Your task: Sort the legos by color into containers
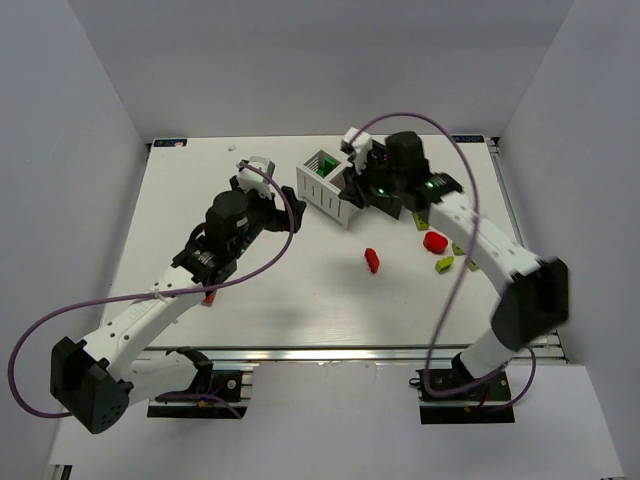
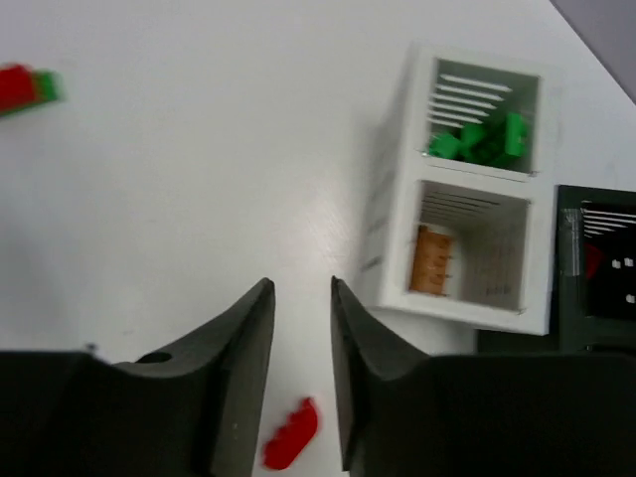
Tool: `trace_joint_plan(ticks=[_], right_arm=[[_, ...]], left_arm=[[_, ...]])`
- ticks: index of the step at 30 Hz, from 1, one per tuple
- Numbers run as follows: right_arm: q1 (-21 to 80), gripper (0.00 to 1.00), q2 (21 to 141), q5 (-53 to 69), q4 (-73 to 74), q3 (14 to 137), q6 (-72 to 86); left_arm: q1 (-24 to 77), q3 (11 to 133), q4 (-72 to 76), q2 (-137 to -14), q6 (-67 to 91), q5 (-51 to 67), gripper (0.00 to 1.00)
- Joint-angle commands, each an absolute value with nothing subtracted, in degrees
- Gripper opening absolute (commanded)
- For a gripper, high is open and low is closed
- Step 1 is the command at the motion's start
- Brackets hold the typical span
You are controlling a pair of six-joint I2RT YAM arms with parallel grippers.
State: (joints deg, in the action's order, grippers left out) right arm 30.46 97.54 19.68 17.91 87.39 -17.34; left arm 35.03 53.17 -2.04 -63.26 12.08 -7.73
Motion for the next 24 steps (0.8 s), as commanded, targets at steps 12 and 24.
trace_joint_plan(ticks=[12, 24], right_arm=[[31.20, 0.10, 61.88, 36.74, 21.27, 53.35, -26.19], [35.77, 0.71, 66.80, 31.65, 23.20, 52.65, -31.03]], left_arm=[[34.89, 60.89, -18.43, -66.44, 9.84, -23.90, 0.36], [29.10, 54.93, -28.56, -70.38, 14.59, -35.33, 0.94]])
